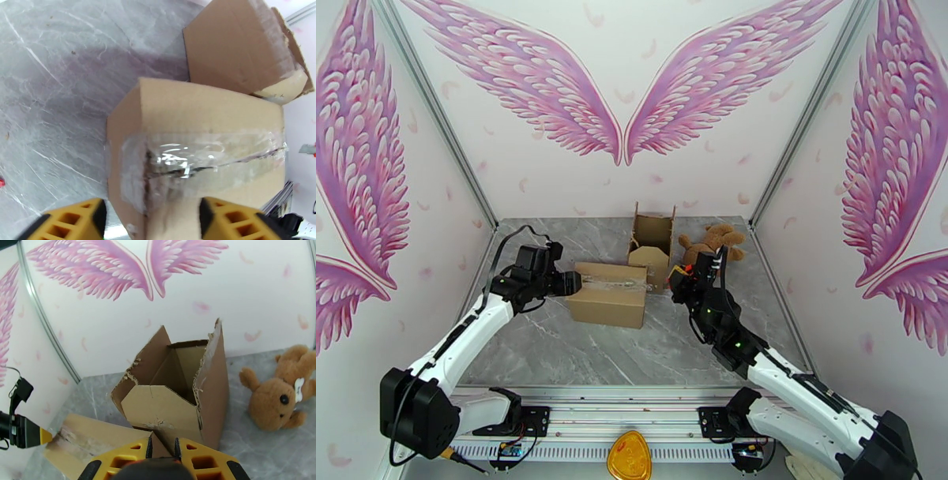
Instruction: Unpack the express box
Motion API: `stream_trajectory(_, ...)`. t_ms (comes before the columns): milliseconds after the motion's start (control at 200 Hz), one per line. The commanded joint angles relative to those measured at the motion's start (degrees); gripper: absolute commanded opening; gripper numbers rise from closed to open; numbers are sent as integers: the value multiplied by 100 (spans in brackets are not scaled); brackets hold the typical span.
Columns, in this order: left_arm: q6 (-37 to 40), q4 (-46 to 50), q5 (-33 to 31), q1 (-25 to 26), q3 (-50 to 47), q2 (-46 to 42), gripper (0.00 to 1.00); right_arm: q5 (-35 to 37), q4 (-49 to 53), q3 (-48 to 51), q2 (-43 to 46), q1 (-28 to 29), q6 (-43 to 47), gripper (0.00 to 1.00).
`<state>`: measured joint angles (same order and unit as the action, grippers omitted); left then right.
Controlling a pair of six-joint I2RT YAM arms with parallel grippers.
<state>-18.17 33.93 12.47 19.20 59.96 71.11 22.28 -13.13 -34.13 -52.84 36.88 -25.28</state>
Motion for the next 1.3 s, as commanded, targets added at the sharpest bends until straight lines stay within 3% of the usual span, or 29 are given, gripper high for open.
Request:
stream_trajectory(0,1327,-167,-268,342,314,-425,82,190,-499,-139,-144,-33,-878,0)
stream_trajectory(120,2741,-550,-468,942,222,-686,99,271,-1089,52,-305,-63,-1297,0)
stream_trajectory(335,5324,-1256,-257,1909,-307,-757,99,309,-1728,191,-718,-103,-1893,0)
stream_trajectory(550,6677,-1206,-448,2471,-69,11,99,498,-1925,229,-1038,-147,-2023,0)
stream_trajectory(825,6976,-1308,-426,2606,165,762,99,518,-2348,266,-1443,-219,-2113,0)
stream_trajectory(1294,6945,-1670,-526,2598,132,1207,99,331,-2860,410,-1795,-328,-2582,0)
